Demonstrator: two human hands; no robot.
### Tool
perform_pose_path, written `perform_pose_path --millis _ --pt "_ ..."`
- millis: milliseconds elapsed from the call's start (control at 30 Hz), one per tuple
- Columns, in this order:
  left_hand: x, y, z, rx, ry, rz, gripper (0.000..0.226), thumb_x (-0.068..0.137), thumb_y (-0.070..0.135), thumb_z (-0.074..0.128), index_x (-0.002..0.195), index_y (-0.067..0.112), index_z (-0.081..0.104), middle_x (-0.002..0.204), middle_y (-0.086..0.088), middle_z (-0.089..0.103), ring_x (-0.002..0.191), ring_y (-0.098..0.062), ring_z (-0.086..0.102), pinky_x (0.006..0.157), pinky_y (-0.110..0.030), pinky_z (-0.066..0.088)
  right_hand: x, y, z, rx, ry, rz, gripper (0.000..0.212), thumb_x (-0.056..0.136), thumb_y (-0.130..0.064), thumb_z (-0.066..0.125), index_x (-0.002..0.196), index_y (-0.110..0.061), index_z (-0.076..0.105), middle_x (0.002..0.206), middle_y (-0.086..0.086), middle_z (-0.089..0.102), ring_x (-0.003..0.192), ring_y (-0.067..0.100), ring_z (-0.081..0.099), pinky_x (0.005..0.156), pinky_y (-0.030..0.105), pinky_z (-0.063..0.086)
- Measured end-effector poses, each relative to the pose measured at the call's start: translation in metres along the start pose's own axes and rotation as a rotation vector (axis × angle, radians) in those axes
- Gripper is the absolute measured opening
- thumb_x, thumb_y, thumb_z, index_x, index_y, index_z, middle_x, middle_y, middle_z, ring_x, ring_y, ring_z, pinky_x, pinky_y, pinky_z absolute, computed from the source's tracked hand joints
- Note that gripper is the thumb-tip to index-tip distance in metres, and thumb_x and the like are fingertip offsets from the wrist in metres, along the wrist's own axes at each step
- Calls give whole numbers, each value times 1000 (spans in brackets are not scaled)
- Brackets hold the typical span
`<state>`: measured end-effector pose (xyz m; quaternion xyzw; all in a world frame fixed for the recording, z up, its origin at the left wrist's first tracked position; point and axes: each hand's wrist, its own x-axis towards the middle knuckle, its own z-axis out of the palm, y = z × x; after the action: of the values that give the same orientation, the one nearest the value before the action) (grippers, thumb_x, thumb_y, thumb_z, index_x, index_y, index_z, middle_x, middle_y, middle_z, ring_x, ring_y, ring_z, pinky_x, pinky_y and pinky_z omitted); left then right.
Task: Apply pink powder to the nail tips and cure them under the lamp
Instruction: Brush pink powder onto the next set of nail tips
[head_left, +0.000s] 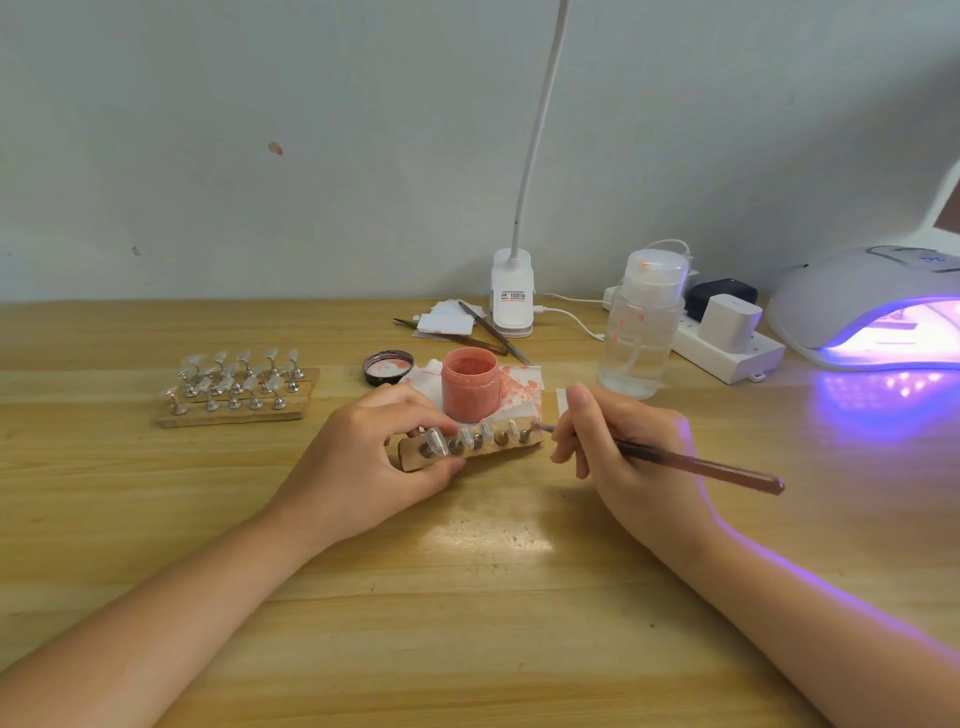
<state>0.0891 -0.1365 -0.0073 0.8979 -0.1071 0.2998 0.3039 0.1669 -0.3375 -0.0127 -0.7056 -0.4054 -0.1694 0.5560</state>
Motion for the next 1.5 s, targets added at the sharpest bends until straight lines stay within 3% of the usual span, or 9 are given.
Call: perform_pose_path --millis 233,367,633,800,933,1067,1200,1367,1500 --pt "0 0 0 4 -4 14 36 62 6 82 86 28 66 80 10 61 76 9 51 65 -1 33 0 0 0 -23 -4 -28 38 93 -29 46 62 -14 61 54 -8 58 50 1 55 53 10 40" --pt "0 -1 -1 0 -5 9 39 62 7 82 86 31 64 81 10 61 75 7 51 64 -1 33 -2 -1 1 15 29 2 46 91 -34 43 52 -14 56 46 7 53 40 5 48 46 11 36" --pt "0 -1 0 5 -10 11 38 62 7 82 86 31 64 80 11 61 74 8 51 64 -2 33 -1 -1 0 16 21 33 49 89 -39 41 54 -10 58 47 6 55 41 7 51 47 17 41" --pt "0 -2 1 18 -7 17 37 62 7 82 86 30 65 80 14 60 74 11 50 64 -1 32 1 -2 -1 -17 -16 -7 39 92 -33 45 61 -14 60 50 -11 54 49 0 53 52 9 37" --pt "0 -3 1 15 -8 22 39 62 8 83 86 32 64 80 15 59 74 10 50 62 -3 33 -1 -2 -1 10 3 34 47 92 -37 47 54 -10 57 45 3 54 42 7 50 47 17 39" --pt "0 -3 1 -2 5 28 34 63 15 79 86 34 63 80 15 60 73 8 50 61 -6 34 2 -5 -1 -38 -18 13 38 90 -39 52 62 -14 60 51 -12 55 49 0 54 51 10 38" --pt "0 -3 1 2 0 24 38 62 8 83 85 31 64 80 14 60 73 9 51 62 -4 34 0 -4 -1 -3 -16 56 46 91 -37 49 55 -10 58 46 3 56 43 5 50 48 15 39" --pt "0 -3 1 5 6 25 39 61 6 83 85 30 64 79 13 60 73 8 51 62 -3 33 2 -5 -1 -25 -21 50 35 89 -33 52 62 -12 61 50 -12 56 49 2 54 51 12 40" --pt "0 -3 2 1 0 36 35 62 11 83 85 30 64 80 15 60 74 10 51 63 -2 33 0 -3 -2 23 4 82 46 90 -35 50 55 -7 59 47 6 58 42 6 51 49 14 39"
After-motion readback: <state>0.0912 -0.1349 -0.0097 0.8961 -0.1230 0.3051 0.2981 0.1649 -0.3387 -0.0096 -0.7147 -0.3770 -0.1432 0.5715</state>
